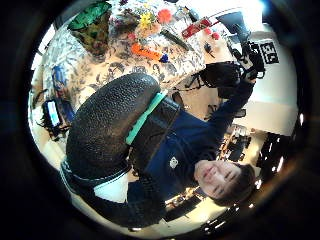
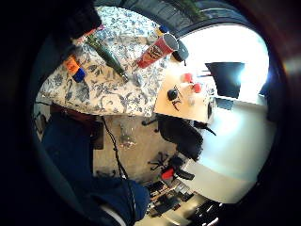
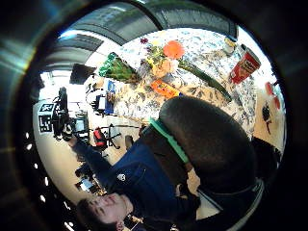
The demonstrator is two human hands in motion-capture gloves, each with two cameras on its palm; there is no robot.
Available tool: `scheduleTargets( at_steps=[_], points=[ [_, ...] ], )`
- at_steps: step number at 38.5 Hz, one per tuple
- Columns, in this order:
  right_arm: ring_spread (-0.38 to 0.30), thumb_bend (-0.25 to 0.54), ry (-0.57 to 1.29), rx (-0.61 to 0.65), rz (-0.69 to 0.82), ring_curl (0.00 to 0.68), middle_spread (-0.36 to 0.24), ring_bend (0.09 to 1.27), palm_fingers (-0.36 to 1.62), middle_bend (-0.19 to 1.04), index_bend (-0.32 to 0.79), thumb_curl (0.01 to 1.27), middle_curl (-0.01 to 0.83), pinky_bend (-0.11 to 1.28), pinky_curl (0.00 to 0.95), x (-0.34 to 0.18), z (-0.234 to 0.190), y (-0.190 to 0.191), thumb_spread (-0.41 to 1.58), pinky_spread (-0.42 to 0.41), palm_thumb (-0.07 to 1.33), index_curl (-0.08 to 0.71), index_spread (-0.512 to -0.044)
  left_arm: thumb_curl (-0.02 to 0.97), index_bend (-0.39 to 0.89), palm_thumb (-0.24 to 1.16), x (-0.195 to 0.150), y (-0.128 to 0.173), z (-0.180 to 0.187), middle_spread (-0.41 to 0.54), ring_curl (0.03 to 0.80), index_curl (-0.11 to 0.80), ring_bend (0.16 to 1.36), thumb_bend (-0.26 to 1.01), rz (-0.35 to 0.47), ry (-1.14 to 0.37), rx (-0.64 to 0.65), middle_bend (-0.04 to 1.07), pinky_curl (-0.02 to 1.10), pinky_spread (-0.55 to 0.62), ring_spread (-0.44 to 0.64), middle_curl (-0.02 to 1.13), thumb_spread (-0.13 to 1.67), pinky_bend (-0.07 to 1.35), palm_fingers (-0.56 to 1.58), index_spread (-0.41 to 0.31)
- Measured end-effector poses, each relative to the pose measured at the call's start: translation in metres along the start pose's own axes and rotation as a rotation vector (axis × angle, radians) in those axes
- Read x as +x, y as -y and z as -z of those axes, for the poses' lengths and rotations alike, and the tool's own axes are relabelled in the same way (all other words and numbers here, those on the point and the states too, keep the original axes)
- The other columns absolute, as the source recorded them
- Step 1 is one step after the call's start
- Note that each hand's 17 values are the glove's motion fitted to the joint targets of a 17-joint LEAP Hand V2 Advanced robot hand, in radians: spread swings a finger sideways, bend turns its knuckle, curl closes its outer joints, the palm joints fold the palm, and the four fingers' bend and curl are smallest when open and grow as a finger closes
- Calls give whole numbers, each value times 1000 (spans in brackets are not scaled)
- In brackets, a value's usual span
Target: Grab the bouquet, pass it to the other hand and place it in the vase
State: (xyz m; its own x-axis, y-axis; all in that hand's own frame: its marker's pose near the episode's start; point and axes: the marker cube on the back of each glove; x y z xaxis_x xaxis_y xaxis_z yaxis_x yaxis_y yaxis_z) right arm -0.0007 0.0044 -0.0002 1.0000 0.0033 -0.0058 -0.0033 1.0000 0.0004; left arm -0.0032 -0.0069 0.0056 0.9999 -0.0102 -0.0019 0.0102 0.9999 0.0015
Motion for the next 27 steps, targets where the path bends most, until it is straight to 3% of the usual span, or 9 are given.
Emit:
scheduleTargets(
  at_steps=[4, 10, 20, 27],
  points=[
    [69, 155, 9, -7, 10, 63, 24, 275, 105, 187, 160, 59, 64, 324, 106, 0, -4, -6, 634, 82, 257, 73, -222, 44, 112, 86, 0, 6, -4, 256, 71, 42, 391, 38, -5, 8, 4, 132, 80, 288, 274, 12, 611, 305, -76, 5],
    [96, 144, 28, -7, 14, 98, 32, 296, 78, 190, 162, 89, 109, 341, 158, 5, -10, -2, 901, 107, 276, 121, -285, 82, 124, 90, 3, 7, -4, 342, 105, 76, 445, 20, -7, 24, -4, 149, 126, 384, 381, 35, 853, 330, -111, 6],
    [115, 105, 38, 0, 10, 136, 36, 314, 56, 192, 161, 129, 169, 347, 211, 4, -11, 10, 1102, 131, 290, 175, -322, 136, 125, 91, -3, 20, -14, 401, 134, 120, 474, -12, -6, 4, -4, 154, 178, 447, 461, 69, 1029, 339, -136, 7],
    [127, 62, 83, -11, -87, 166, 37, 363, 101, 181, 122, 152, 195, 414, 251, 23, -5, 21, 1152, 146, 280, 183, -329, 164, 117, 85, 2, 31, -18, 416, 152, 138, 492, -17, 55, 28, 5, 152, 204, 459, 483, 86, 1077, 334, -143, 7]
  ],
)
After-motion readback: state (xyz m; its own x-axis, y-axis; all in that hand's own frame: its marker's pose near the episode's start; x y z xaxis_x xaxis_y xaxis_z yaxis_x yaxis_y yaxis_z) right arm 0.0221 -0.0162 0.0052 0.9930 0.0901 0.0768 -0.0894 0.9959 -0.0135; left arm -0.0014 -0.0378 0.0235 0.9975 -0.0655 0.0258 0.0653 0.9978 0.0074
